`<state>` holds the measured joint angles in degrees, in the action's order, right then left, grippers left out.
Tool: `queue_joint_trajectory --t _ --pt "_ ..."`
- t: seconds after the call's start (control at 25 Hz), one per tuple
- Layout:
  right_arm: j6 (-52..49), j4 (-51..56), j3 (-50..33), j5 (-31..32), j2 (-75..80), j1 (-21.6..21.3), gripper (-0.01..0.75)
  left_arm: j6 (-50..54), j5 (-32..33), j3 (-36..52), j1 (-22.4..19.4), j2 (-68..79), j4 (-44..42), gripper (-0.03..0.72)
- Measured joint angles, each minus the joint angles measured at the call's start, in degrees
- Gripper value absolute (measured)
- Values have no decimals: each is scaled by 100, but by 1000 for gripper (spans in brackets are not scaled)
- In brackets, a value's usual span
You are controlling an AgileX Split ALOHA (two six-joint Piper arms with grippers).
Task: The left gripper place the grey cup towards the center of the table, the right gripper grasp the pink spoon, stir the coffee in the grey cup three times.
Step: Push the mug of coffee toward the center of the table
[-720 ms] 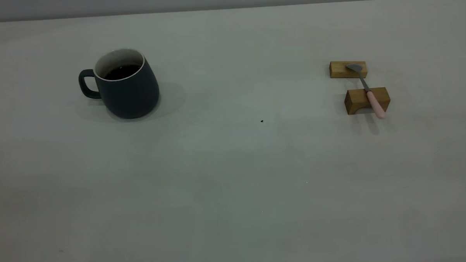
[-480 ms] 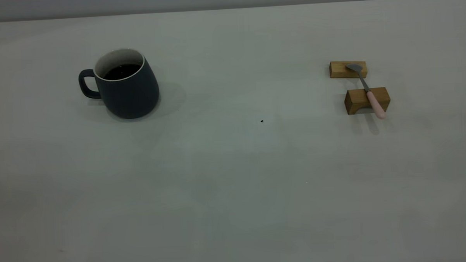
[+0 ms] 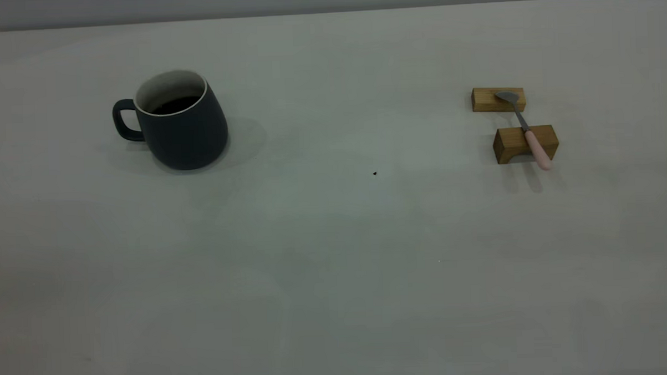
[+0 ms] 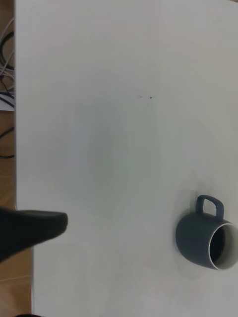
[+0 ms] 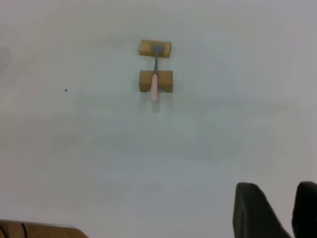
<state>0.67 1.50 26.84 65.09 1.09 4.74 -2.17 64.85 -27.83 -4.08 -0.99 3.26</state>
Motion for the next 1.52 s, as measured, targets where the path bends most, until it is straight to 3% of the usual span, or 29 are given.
queue_joint_trajectory --t 0.52,0.8,1.12,1.52 --pt "0 0 0 0 0 0 238 0 -7 -57 0 48 0 482" --pt "0 0 0 0 0 0 238 -48 -291 -433 0 1576 -10 482" --pt "-5 0 0 0 0 0 238 -200 -2248 -783 0 4564 -142 482" --pt "1 0 0 0 0 0 238 -2412 -4157 -1575 0 8229 -920 482"
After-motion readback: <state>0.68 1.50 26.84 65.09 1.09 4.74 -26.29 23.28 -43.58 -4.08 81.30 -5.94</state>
